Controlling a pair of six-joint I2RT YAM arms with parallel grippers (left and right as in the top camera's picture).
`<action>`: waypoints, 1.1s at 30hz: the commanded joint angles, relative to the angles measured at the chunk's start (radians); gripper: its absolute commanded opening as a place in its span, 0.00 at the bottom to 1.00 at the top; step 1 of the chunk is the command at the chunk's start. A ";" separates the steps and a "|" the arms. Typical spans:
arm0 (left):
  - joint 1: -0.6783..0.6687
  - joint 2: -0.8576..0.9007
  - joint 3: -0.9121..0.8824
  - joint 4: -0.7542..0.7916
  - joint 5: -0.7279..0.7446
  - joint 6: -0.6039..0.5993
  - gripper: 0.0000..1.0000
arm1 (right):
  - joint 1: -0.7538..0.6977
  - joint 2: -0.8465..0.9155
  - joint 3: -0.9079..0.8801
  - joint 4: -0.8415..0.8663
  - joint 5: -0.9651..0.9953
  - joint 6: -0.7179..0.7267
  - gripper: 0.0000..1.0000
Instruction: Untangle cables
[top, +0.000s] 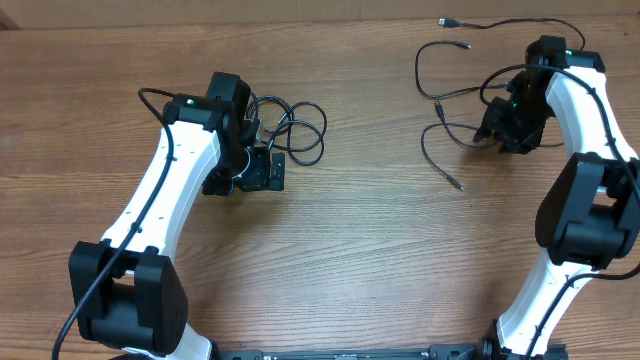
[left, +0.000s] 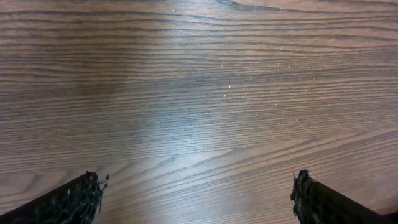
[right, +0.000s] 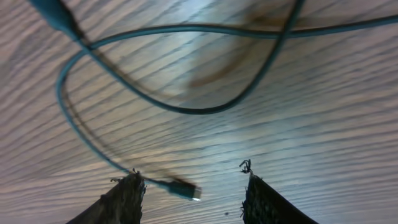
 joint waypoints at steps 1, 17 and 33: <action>-0.007 0.001 -0.003 0.001 -0.006 -0.014 0.99 | 0.017 -0.031 -0.011 -0.009 -0.100 0.012 0.51; -0.007 0.001 -0.003 0.001 -0.006 -0.014 0.99 | 0.200 -0.031 -0.288 0.110 -0.029 0.065 0.36; -0.007 0.001 -0.003 0.001 -0.006 -0.014 1.00 | 0.200 -0.031 -0.330 0.312 0.264 0.177 0.35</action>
